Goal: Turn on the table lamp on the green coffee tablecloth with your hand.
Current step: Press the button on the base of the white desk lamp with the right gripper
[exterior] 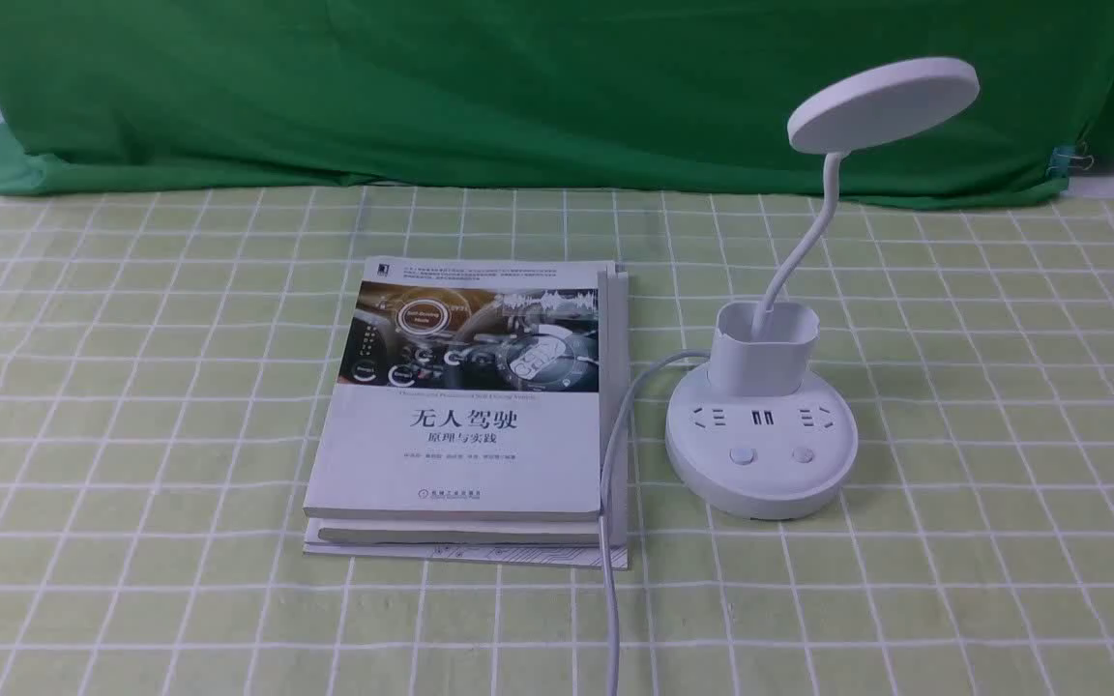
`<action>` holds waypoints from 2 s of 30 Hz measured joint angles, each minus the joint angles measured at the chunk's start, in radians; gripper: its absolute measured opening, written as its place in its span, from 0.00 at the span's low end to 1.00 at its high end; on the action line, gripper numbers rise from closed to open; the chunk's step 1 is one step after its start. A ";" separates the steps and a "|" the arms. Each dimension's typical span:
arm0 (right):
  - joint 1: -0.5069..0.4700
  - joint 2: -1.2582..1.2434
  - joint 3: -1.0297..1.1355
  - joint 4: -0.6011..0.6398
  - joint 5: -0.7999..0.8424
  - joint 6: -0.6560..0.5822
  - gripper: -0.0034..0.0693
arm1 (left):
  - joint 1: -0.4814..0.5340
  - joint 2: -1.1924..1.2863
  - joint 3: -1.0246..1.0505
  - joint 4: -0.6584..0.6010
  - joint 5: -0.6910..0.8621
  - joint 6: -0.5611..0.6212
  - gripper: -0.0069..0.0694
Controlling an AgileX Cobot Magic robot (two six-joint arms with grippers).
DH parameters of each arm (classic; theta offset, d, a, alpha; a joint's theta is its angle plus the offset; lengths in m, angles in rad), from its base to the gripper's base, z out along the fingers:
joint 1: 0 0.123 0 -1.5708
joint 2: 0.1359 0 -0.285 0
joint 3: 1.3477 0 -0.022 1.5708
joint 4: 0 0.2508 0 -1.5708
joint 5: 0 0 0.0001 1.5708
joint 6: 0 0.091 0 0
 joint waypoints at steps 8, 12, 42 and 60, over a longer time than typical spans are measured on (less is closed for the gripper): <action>0.000 0.000 0.000 0.000 0.000 0.000 0.38 | 0.000 0.000 0.000 0.000 0.000 0.000 0.09; 0.000 0.000 0.000 0.000 0.000 0.000 0.38 | 0.000 0.000 0.000 0.000 -0.001 0.000 0.09; 0.000 0.000 0.000 0.006 -0.235 0.479 0.38 | 0.000 0.000 0.000 0.000 -0.001 0.000 0.09; 0.000 0.392 -0.420 0.010 0.221 0.228 0.09 | 0.000 0.000 0.000 0.000 -0.001 0.000 0.09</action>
